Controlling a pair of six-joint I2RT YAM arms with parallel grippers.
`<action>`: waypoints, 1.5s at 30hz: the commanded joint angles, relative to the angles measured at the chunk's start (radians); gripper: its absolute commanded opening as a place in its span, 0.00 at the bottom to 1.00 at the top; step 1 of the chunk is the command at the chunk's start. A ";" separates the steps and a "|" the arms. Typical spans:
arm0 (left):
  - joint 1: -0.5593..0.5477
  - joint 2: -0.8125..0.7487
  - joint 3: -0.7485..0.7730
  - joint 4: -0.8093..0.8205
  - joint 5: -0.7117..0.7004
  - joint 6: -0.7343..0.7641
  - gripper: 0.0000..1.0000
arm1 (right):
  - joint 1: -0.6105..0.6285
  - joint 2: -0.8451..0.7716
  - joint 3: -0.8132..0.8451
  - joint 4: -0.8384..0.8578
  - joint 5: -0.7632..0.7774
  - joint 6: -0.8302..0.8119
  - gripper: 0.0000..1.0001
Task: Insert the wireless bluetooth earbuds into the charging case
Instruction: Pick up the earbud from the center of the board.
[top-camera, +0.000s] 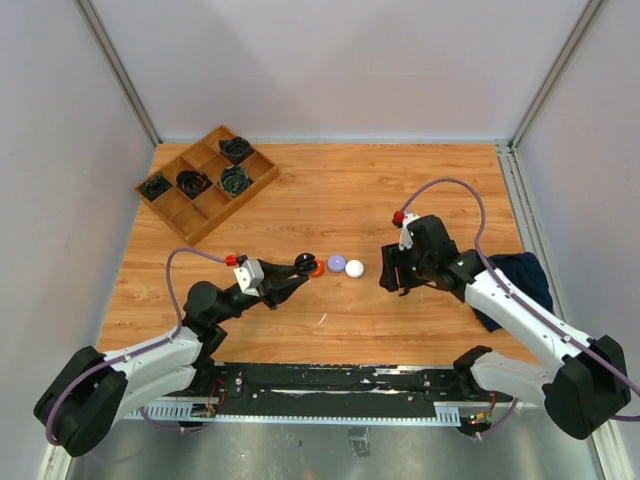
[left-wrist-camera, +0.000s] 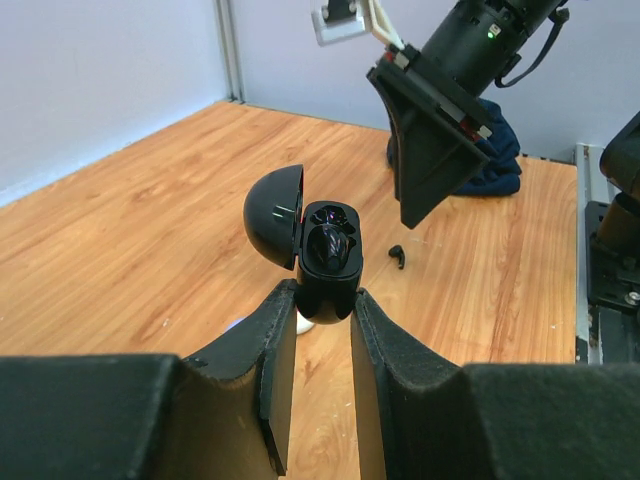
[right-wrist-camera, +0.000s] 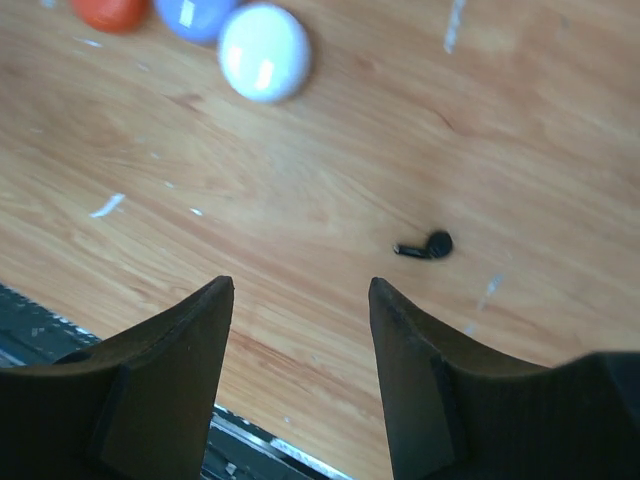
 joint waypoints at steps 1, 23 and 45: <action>0.002 0.024 -0.011 0.037 -0.007 0.017 0.00 | -0.028 0.053 0.034 -0.199 0.204 0.080 0.57; 0.002 0.128 -0.002 0.069 0.002 -0.003 0.00 | -0.131 0.330 0.011 -0.062 0.274 0.248 0.32; 0.002 0.126 0.003 0.056 0.009 -0.009 0.00 | -0.119 0.435 0.033 -0.057 0.244 0.218 0.20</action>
